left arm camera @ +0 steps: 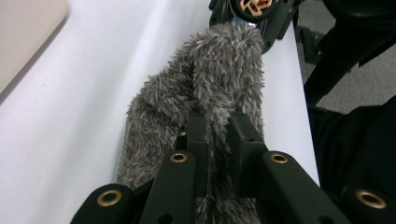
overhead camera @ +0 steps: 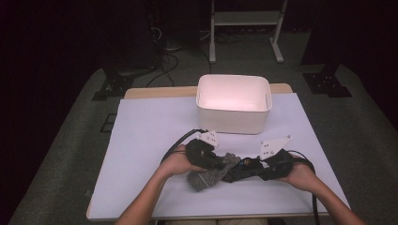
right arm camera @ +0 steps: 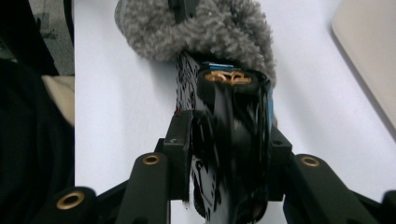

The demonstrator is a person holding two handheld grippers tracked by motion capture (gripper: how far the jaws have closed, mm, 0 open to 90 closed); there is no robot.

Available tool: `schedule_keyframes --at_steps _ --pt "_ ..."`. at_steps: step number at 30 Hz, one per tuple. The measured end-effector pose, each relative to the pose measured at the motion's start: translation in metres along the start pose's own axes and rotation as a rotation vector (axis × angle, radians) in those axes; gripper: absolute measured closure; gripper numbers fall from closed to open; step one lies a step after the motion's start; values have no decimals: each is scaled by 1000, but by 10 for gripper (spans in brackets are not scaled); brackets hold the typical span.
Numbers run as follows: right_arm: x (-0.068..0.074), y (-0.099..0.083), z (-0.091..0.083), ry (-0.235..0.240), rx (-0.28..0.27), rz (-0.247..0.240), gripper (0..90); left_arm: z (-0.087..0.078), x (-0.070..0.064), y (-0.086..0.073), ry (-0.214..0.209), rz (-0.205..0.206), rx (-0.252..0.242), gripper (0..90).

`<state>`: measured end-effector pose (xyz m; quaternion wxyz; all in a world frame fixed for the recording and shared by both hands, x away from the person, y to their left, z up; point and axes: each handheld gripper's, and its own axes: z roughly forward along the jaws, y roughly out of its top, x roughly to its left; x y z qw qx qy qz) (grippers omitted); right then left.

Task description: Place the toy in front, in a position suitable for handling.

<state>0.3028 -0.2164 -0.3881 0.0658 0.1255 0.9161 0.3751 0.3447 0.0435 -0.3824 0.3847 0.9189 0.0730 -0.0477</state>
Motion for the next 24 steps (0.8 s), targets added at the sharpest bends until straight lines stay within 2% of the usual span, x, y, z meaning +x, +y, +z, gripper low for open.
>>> schedule_keyframes --at_steps 5,12,16,20,24 --pt "-1 -14 -2 11 8 2 627 3 -1 4 16 21 29 806" --pt "-4 -38 0 25 37 37 628 7 -2 8 15 40 49 807" --pt "-4 -40 1 22 57 39 622 11 -6 14 10 60 61 806" --pt "-4 -42 8 21 110 33 616 20 -10 23 -6 86 60 806" --pt "-6 -45 10 33 119 46 618 26 -13 28 -7 102 68 805"
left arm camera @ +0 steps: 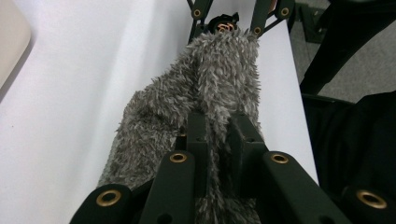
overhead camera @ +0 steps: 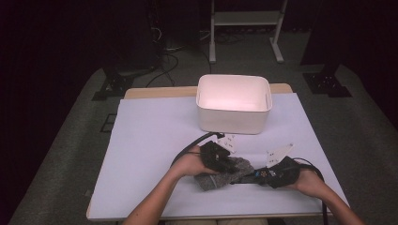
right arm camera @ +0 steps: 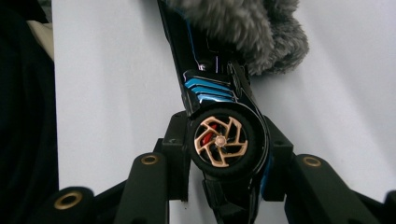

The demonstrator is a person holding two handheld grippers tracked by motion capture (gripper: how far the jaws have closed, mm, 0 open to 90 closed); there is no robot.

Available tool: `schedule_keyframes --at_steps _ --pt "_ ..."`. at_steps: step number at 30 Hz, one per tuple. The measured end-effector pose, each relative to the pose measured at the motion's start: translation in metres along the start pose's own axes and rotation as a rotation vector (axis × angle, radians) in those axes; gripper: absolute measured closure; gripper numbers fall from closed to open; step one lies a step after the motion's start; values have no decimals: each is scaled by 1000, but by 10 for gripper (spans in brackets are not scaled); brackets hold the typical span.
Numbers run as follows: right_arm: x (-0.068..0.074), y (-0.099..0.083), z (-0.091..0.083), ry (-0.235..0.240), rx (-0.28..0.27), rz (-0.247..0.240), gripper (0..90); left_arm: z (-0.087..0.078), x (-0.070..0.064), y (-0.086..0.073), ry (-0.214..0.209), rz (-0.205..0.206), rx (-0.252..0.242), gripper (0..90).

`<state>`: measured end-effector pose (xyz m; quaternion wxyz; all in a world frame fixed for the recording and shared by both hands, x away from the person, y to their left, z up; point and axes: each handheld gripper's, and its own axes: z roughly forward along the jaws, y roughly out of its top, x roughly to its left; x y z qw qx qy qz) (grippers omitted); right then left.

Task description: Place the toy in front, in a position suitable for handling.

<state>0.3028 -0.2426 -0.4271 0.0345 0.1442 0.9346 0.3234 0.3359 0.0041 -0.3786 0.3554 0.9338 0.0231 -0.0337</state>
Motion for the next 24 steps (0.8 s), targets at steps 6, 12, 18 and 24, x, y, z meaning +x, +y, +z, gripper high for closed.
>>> schedule_keyframes --at_steps 6,12,18,24 --pt "-3 -1 0 19 -2 8 620 -12 0 -16 37 -18 11 806" --pt "0 5 3 -6 -4 -11 564 -16 4 -33 60 -60 21 805" --pt "3 17 8 -11 64 -44 535 -12 4 -27 49 -56 2 806" --pt "6 27 7 -27 69 -56 467 -11 6 -27 47 -66 -16 806"
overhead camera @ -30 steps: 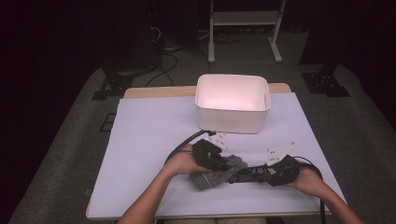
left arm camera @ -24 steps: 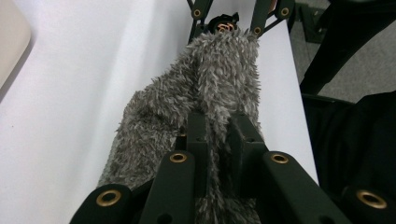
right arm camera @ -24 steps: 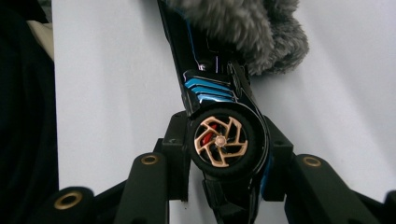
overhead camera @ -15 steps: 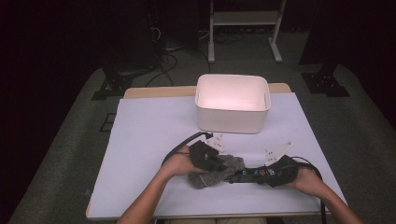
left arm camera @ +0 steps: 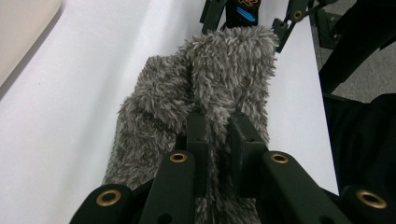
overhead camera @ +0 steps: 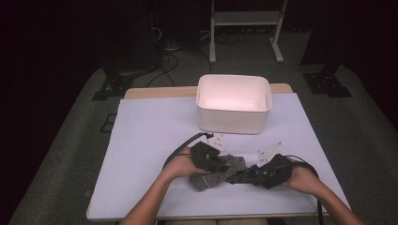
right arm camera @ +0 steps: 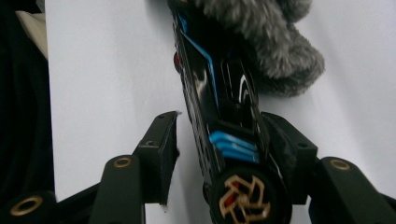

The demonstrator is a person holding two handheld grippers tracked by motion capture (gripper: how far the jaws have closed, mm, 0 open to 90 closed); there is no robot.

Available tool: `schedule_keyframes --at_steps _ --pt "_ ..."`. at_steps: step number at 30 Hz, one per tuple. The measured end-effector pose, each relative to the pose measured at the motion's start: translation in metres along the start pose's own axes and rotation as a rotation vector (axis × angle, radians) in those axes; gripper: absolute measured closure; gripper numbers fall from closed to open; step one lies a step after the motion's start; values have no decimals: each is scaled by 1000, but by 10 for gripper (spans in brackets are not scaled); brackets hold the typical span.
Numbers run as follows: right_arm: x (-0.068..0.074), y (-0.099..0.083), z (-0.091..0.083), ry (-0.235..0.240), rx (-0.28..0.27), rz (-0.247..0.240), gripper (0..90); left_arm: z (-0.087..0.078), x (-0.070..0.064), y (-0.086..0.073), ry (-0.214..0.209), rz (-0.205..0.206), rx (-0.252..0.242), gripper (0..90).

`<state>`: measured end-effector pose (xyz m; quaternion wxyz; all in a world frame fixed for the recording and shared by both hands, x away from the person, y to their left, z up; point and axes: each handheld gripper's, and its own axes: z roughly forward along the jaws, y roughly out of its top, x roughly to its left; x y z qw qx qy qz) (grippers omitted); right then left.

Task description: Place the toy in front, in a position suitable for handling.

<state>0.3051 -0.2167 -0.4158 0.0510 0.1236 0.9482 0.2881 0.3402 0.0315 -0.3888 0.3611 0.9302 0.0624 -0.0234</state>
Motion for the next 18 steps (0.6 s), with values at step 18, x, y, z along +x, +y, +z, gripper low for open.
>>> schedule_keyframes --at_steps 18 --pt "0 36 24 26 66 -59 508 -1 -4 -5 -47 -5 -48 675"
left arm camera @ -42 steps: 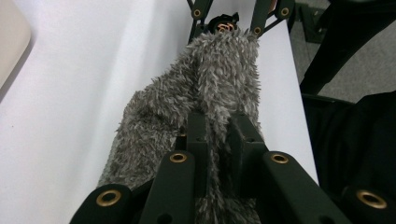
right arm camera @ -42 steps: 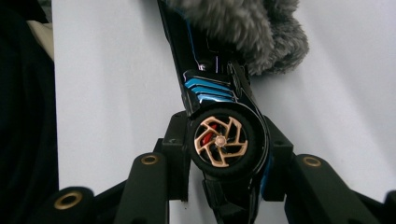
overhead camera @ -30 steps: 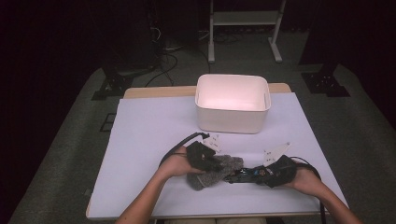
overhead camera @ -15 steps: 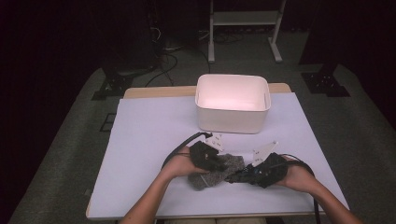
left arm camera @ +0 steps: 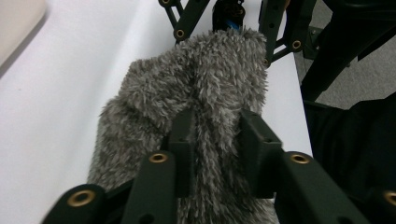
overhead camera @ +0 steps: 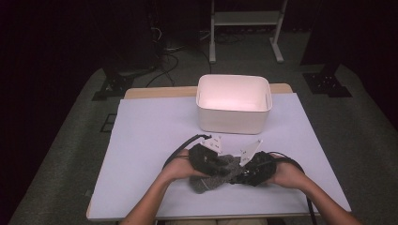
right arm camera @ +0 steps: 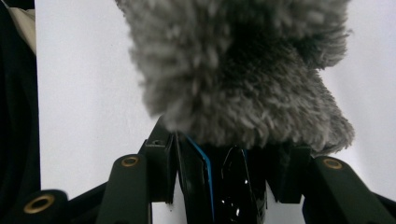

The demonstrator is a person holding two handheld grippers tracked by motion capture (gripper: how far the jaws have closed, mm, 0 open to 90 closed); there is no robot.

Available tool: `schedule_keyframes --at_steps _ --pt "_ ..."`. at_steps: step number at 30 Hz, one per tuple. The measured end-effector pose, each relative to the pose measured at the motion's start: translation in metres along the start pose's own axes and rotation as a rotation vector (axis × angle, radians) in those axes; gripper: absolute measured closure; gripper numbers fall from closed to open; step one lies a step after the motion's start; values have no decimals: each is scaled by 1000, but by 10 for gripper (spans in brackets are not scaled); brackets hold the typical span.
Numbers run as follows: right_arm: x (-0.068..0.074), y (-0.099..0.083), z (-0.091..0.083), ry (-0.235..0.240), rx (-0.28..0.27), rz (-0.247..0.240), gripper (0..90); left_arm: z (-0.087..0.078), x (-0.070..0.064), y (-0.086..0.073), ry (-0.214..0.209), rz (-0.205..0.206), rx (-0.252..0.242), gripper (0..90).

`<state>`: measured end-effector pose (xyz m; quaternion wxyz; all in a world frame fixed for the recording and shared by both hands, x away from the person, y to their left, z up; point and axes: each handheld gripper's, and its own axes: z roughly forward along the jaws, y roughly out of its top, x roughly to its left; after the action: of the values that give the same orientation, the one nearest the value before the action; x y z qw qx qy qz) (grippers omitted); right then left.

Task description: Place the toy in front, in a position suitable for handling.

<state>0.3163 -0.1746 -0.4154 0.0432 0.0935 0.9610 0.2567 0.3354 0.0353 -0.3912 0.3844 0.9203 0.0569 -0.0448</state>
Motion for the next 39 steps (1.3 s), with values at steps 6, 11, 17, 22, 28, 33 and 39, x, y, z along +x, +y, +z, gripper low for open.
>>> schedule_keyframes --at_steps 6,11,17,22,28,33,39 --pt "0 -4 -2 2 -18 3 529 2 0 2 10 -8 12 674" --pt "0 -6 -3 9 -18 3 539 3 8 -10 42 -36 62 815" --pt "-3 -4 -2 28 -12 29 522 7 10 -19 14 -68 32 815" --pt "0 5 1 24 -8 -1 562 3 8 -18 8 -69 1 818" --pt "0 14 2 47 -86 -10 565 -19 4 -18 33 -63 -26 823" --pt "-3 32 4 54 -171 -3 563 -45 3 -15 80 -60 -26 825" --pt "-3 42 1 41 -238 -17 565 -64 1 -9 116 -47 -14 825"
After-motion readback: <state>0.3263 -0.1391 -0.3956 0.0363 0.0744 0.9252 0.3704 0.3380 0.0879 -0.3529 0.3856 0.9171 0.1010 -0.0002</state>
